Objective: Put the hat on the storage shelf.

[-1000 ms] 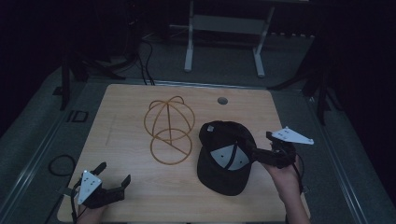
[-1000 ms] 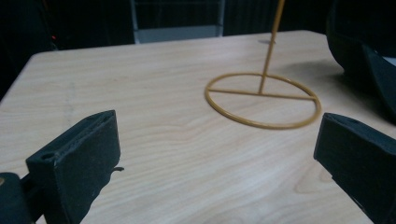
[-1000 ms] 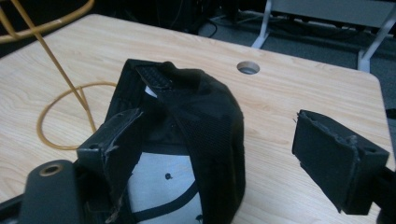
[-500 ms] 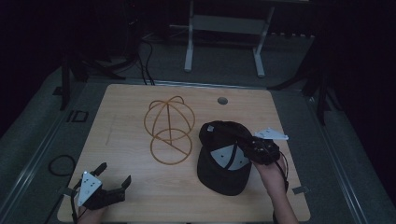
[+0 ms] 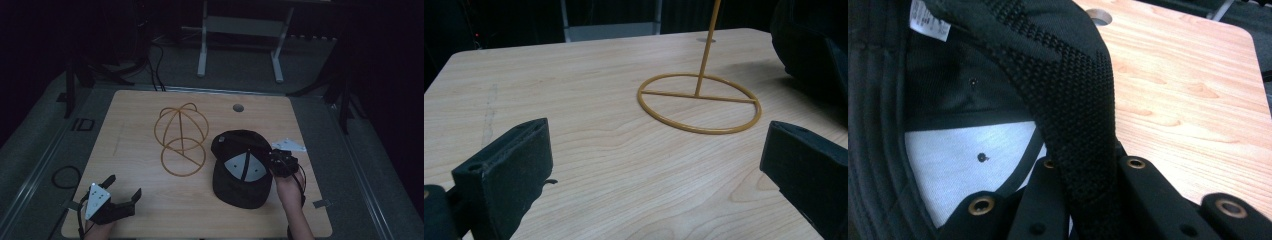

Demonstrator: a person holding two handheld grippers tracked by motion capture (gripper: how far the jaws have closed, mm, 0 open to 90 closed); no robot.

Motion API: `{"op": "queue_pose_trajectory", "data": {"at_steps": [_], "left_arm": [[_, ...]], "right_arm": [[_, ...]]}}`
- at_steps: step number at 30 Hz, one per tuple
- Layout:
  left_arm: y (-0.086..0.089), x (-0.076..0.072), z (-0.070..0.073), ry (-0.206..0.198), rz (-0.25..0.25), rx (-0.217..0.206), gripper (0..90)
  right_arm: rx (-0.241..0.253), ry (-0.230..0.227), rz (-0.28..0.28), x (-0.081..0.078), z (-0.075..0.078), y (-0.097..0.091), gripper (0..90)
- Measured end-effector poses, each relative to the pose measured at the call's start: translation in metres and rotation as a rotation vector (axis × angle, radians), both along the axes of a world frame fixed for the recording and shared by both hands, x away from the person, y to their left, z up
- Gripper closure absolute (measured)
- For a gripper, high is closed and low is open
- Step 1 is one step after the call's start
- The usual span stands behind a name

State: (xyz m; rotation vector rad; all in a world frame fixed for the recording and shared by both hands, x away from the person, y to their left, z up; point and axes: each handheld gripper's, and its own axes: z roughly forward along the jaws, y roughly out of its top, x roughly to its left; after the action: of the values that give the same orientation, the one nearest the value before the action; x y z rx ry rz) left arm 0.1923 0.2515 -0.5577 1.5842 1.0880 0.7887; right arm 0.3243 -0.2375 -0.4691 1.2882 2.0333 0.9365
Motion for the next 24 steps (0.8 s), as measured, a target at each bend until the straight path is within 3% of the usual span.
{"op": "queue_pose_trajectory", "data": {"at_steps": [9, 14, 24], "left_arm": [[-0.001, -0.001, 0.001, -0.007, -0.006, 0.003, 1.0], [0.000, -0.001, 0.001, -0.004, -0.008, 0.002, 1.0], [-0.004, -0.002, 0.003, -0.006, -0.017, -0.004, 1.0]], "right_arm": [[0.043, -0.053, 0.017, -0.003, 0.017, 0.003, 87.9], [0.077, -0.093, 0.027, -0.008, 0.033, 0.003, 87.8], [0.100, -0.165, 0.059, -0.020, 0.062, 0.007, 87.9]]}}
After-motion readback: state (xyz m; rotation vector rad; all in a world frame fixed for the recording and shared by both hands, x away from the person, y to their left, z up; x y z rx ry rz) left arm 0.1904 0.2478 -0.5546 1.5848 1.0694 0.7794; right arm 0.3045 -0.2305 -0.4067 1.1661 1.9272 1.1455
